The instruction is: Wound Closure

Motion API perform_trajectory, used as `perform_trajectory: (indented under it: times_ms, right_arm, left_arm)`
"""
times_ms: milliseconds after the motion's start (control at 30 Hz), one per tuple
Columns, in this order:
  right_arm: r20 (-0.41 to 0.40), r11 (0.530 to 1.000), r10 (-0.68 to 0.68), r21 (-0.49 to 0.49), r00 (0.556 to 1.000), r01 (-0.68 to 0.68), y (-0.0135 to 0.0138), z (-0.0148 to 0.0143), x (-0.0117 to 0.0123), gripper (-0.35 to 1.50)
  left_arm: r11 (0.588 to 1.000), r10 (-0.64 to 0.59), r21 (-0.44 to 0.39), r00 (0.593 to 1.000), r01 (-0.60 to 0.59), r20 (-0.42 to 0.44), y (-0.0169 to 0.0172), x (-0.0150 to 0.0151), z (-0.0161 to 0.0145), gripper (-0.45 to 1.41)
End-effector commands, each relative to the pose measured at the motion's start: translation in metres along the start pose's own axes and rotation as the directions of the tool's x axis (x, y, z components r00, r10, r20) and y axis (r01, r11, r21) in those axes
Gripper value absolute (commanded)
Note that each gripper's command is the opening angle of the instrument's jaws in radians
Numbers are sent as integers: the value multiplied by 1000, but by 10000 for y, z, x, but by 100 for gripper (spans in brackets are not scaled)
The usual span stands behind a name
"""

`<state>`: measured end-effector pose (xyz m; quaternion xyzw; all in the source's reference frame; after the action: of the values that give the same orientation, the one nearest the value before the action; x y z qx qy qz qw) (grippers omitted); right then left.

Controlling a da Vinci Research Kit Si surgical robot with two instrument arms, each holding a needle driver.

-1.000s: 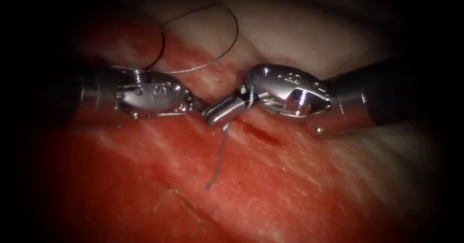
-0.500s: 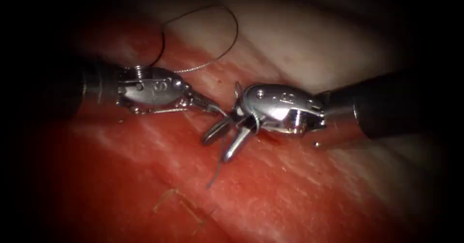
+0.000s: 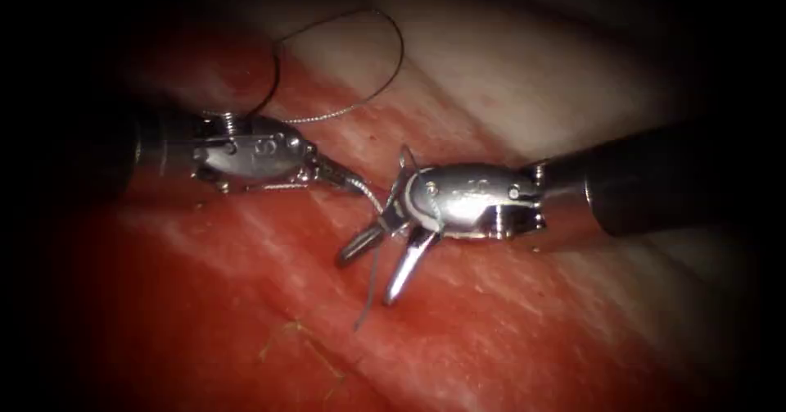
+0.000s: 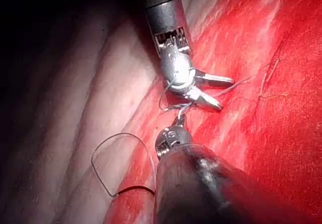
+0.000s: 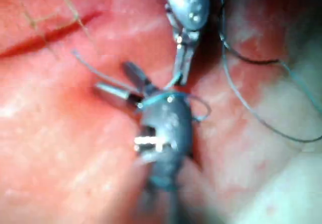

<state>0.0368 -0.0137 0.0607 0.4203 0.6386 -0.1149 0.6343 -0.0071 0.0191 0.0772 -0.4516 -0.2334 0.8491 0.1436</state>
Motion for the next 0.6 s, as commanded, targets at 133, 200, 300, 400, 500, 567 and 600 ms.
perform_trajectory:
  times_ms: [133, 200, 300, 400, 500, 567, 600]
  right_arm:
    - [27, 1000, -29, 9, 999, 28, 5, 9, -3, 51]
    - [43, 1000, -26, 13, 999, 25, 6, 7, -4, 2]
    - [101, 999, -22, 48, 995, 17, 10, 1, -5, -35]
    - [101, 998, -21, 53, 995, 16, 16, -9, -4, -35]
    - [102, 999, -5, 36, 995, 2, 22, -22, -2, -35]
    - [98, 1000, 2, 24, 995, -5, 24, -29, -1, -35]
    - [94, 1000, 9, 19, 996, -11, 25, -31, 0, -35]
  left_arm:
    - [1000, -2, -1, 1000, 2, -1, 0, -3, 7, -45]
    - [1000, -1, -3, 1000, 1, 2, 0, -3, 6, -45]
    - [1000, -7, -3, 1000, 7, 2, 1, -3, 6, -45]
    - [1000, -7, -3, 1000, 7, 2, 2, -3, 5, -45]
    - [1000, -6, -1, 1000, 6, 4, 7, -3, 3, -45]
    - [1000, -5, -3, 1000, 5, 4, 13, -3, 1, -45]
    - [1000, -4, -4, 1000, 4, 4, 15, -3, 0, -45]
